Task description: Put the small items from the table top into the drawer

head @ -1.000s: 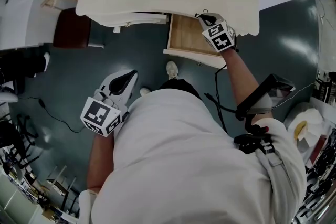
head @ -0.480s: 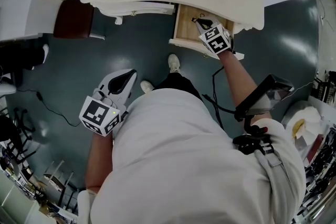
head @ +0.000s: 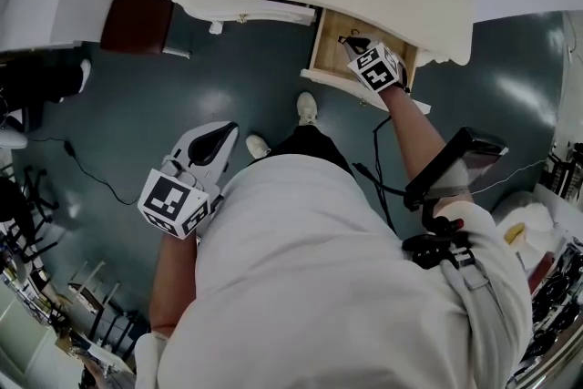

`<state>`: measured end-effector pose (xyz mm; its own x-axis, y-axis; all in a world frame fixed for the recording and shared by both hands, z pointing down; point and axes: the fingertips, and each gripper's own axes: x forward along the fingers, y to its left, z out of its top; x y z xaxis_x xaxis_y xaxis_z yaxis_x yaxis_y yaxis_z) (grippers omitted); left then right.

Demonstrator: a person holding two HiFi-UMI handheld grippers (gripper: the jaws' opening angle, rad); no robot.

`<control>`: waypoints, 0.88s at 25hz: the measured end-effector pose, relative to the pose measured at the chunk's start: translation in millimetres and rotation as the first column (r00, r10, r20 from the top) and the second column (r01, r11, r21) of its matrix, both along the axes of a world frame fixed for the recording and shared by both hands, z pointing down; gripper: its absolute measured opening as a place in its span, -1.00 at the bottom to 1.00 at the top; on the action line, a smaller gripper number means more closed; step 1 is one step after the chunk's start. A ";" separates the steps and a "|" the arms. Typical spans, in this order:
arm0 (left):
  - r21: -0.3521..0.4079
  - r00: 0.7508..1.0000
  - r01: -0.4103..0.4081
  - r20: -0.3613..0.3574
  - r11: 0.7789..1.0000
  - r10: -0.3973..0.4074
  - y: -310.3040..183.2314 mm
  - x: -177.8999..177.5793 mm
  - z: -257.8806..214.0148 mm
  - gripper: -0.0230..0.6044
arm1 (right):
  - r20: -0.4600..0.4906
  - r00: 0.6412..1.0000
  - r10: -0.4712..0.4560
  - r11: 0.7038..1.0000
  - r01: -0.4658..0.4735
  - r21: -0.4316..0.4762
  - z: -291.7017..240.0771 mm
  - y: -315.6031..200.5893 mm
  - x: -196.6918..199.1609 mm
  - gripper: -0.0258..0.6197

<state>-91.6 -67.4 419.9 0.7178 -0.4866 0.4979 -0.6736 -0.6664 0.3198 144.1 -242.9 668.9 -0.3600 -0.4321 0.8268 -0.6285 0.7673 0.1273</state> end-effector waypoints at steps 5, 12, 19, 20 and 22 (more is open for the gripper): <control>-0.007 0.999 0.030 0.011 1.000 -0.030 1.1 0.8 -7.2 -0.92 | -0.011 0.999 -0.043 0.999 0.042 -0.030 13.8 2.8 -7.7 -0.87; -0.036 0.998 0.058 0.031 0.998 -0.057 -22.3 20.5 -0.1 -0.92 | -0.016 0.995 -0.095 0.993 0.093 -0.073 47.3 -12.3 -2.5 -0.87; -0.059 0.996 0.086 0.039 0.995 -0.084 -36.6 28.0 3.2 -0.92 | -0.025 0.988 -0.152 0.984 0.149 -0.101 68.3 -17.7 -7.1 -0.87; -0.063 0.995 0.090 0.040 0.994 -0.088 -38.2 28.5 4.2 -0.92 | -0.025 0.987 -0.157 0.983 0.154 -0.103 70.7 -18.0 -8.3 -0.87; -0.070 0.995 0.094 0.044 0.993 -0.091 -41.2 30.2 5.7 -0.92 | -0.025 0.986 -0.165 0.981 0.162 -0.105 75.2 -18.4 -9.7 -0.87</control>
